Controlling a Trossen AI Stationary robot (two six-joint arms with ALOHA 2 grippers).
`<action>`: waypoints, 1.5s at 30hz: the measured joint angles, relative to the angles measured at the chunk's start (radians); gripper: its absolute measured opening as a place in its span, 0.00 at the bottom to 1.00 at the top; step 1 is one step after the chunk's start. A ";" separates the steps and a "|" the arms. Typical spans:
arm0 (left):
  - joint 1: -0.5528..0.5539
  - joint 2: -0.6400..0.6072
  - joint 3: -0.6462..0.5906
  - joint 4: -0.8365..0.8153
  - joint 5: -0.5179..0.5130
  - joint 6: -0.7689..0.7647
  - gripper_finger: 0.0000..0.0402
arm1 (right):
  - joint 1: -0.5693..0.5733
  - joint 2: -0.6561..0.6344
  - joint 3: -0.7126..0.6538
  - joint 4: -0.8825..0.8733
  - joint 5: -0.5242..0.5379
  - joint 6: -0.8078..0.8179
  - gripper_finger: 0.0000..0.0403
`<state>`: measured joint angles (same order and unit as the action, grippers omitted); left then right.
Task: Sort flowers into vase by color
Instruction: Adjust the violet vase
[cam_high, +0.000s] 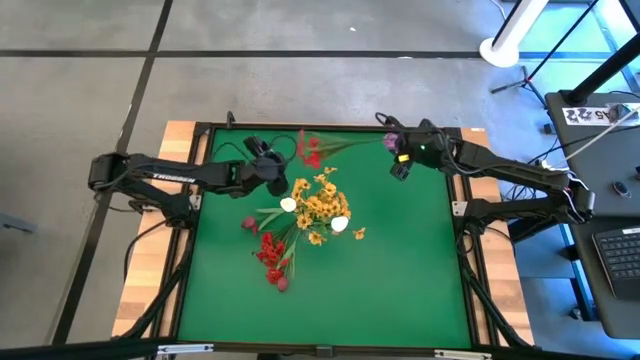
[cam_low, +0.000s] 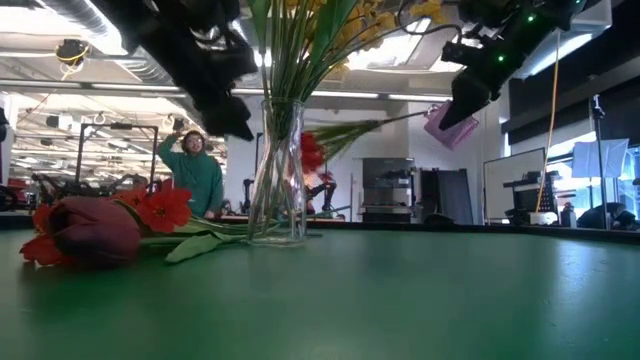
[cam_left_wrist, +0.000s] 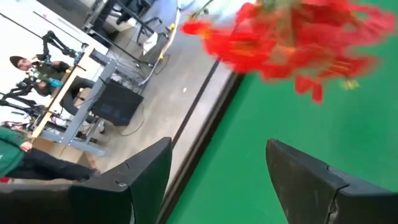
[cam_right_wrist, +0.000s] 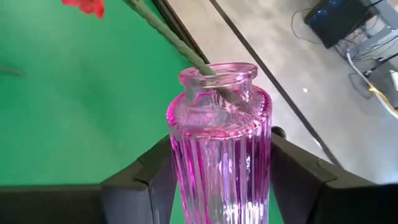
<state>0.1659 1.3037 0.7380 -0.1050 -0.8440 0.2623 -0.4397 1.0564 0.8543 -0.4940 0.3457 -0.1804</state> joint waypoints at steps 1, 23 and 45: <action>-0.001 -0.019 0.000 0.000 0.000 0.000 0.64 | 0.000 -0.001 0.000 0.008 -0.010 0.011 0.51; 0.005 -0.228 0.000 -0.004 0.133 -0.051 0.64 | 0.000 -0.139 -0.388 0.650 -0.183 0.169 0.51; 0.005 -0.228 0.000 0.116 0.171 -0.051 0.64 | 0.001 -0.138 -0.731 1.484 -0.436 0.360 0.51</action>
<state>0.1707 1.0760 0.7380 0.0113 -0.6730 0.2115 -0.4389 0.9184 0.1238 0.9901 -0.0898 0.1791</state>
